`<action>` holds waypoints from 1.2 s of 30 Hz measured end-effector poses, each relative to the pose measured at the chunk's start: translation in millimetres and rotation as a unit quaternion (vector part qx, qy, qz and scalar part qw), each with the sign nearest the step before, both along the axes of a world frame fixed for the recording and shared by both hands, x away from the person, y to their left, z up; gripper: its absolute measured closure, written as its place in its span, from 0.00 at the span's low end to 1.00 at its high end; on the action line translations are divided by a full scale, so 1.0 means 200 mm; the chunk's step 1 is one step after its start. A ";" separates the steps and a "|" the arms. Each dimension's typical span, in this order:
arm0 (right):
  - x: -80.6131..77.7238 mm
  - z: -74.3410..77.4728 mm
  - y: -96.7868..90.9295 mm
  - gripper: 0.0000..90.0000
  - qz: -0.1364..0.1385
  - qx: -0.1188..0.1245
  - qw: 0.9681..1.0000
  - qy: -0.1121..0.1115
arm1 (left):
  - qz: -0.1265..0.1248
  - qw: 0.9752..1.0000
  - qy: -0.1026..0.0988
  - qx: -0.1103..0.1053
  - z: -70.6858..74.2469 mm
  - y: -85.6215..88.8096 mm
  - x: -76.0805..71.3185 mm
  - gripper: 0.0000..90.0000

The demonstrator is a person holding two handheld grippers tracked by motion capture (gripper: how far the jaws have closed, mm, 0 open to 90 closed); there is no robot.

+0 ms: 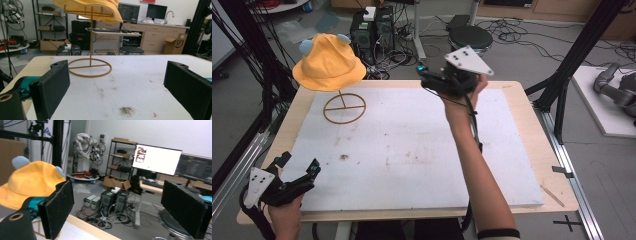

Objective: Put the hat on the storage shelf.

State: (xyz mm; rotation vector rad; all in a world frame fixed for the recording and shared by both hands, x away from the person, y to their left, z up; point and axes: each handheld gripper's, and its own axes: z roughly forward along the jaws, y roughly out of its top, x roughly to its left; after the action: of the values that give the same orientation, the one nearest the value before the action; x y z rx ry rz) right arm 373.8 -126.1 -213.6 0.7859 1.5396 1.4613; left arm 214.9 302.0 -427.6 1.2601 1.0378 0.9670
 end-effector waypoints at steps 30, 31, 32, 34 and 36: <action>-0.44 -0.51 -0.95 0.12 -0.052 0.024 0.998 0.042 | -0.008 0.999 0.004 0.043 -0.01 -0.08 0.03 0.08; -0.46 -0.53 -0.97 0.12 -0.052 0.031 0.997 0.047 | -0.008 0.999 0.005 0.046 -0.01 -0.08 0.03 0.08; -0.47 -0.56 -0.99 0.12 -0.055 0.034 0.997 0.051 | -0.007 0.999 0.004 0.045 -0.01 -0.08 0.04 0.08; -0.50 -0.62 -1.01 0.12 -0.060 0.043 0.996 0.053 | -0.005 0.999 0.004 0.047 -0.01 -0.08 0.04 0.08; -0.53 -0.67 -1.03 0.12 -0.068 0.040 0.995 0.055 | -0.002 0.999 0.005 0.047 -0.01 -0.08 0.05 0.08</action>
State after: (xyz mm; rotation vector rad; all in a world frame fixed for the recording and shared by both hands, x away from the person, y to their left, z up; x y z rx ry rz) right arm 267.6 -331.7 -348.1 1.0145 1.4854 1.4047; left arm 224.5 285.5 -430.1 1.3449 1.0061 1.0167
